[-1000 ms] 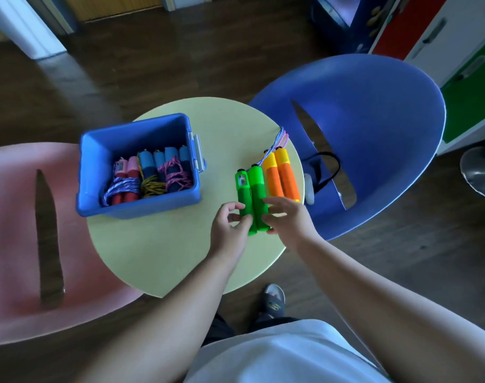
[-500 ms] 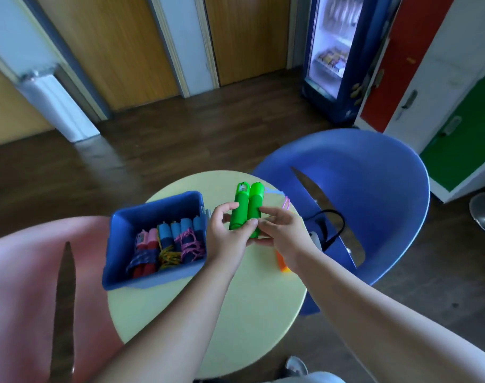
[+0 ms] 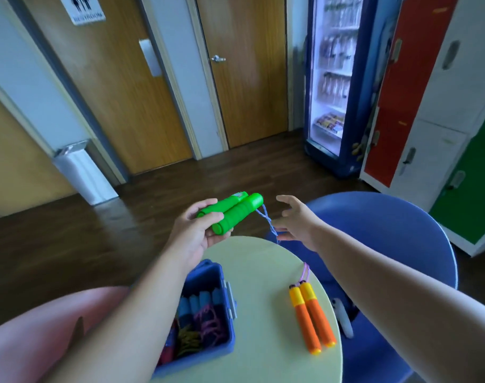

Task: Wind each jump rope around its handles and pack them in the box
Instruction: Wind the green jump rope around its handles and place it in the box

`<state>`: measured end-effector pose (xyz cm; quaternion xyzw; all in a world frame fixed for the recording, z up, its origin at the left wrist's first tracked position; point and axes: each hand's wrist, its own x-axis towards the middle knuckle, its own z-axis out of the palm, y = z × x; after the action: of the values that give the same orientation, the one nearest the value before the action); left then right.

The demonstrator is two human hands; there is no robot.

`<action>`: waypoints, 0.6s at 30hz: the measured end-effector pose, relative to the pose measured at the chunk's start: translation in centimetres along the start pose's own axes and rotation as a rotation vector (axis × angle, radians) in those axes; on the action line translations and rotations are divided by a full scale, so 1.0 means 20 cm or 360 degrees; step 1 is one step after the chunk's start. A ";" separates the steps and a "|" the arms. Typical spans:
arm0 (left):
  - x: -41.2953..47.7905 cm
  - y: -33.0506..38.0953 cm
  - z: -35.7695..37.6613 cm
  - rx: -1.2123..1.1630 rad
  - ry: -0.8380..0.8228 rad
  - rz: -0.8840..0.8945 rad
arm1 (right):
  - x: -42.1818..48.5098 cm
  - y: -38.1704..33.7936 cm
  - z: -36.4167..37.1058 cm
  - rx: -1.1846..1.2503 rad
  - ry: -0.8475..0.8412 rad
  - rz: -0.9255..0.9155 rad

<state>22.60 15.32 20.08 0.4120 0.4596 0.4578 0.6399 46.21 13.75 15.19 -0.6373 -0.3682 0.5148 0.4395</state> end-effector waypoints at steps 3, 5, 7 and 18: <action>0.01 0.12 -0.09 -0.0063 -0.0075 0.0013 | 0.10 -0.07 0.09 -0.0472 -0.0013 -0.0088; 0.01 0.16 -0.16 -0.0055 -0.0089 0.0018 | 0.17 -0.09 0.17 -0.0618 -0.0035 -0.0096; 0.00 0.18 -0.22 -0.0067 -0.0085 0.0010 | 0.24 -0.10 0.24 -0.0694 -0.0076 -0.0103; -0.06 0.25 -0.59 -0.0047 -0.0013 0.0042 | 0.52 0.01 0.46 -0.0996 0.0115 -0.0188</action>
<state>9.86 16.58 22.35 0.4104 0.4449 0.4712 0.6416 39.33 24.98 10.70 -0.7369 -0.5292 0.3274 0.2641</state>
